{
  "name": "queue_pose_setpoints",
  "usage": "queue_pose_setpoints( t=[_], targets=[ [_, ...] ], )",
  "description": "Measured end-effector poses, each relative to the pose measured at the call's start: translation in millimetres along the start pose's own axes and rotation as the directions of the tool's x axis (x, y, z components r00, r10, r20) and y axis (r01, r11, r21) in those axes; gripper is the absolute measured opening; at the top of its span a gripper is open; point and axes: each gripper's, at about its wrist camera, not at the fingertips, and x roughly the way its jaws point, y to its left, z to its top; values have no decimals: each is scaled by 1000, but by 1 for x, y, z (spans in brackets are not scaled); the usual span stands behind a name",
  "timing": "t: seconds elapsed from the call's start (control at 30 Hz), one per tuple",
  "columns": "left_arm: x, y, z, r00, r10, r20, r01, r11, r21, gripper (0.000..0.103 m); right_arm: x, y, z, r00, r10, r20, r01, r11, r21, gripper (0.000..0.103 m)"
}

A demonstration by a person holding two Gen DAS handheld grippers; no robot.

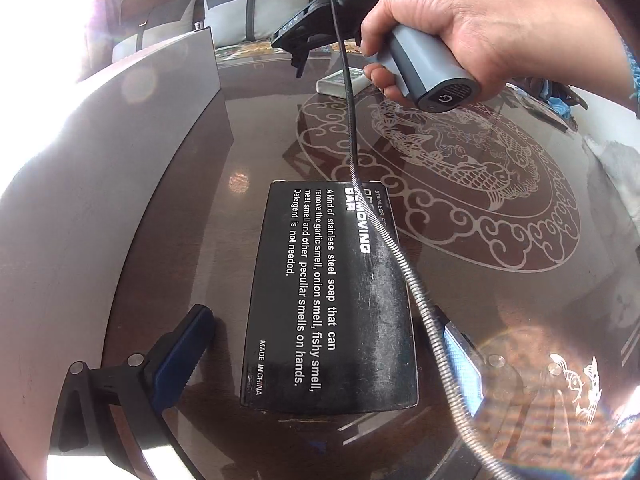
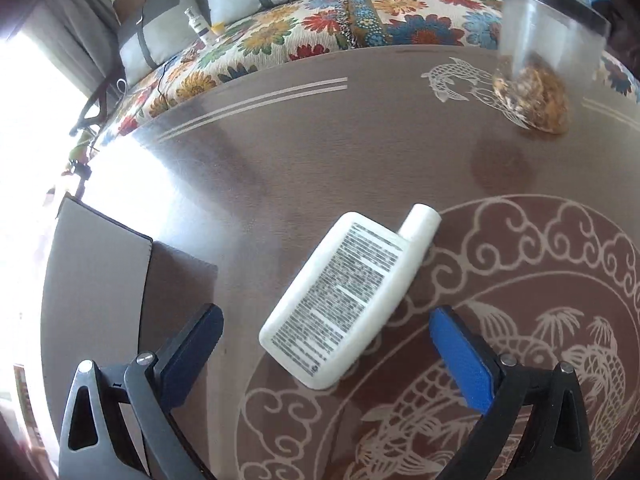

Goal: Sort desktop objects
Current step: 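Lower the right gripper onto the white lotion bottle and close, then hold the black box in the left gripper and the lotion bottle in the right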

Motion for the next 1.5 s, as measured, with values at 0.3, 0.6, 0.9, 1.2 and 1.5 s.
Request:
queue_pose_setpoints(
  t=[0.3, 0.6, 0.9, 1.2, 1.5],
  targets=[
    [1, 2, 0, 1000, -15, -1, 15, 1000, 20, 103, -24, -17, -43, 997, -65, 39, 73, 971, -227, 50],
    [1, 0, 1, 1000, -15, -8, 15, 1000, 24, 103, -120, -119, -232, 997, -38, 73, 57, 958, -280, 50],
    [0, 0, -2, 1000, -14, 9, 14, 1000, 23, 103, -157, -150, -320, 972, -77, 221, 128, 966, -224, 60],
    [0, -1, 0, 1000, -11, 9, 11, 1000, 16, 103, -143, -133, -328, 966, -94, 241, 152, 959, -237, 103],
    [1, -1, 0, 1000, -10, 8, 10, 1000, 13, 103, -142, -133, -329, 965, -92, 244, 151, 960, -237, 103]
  ],
)
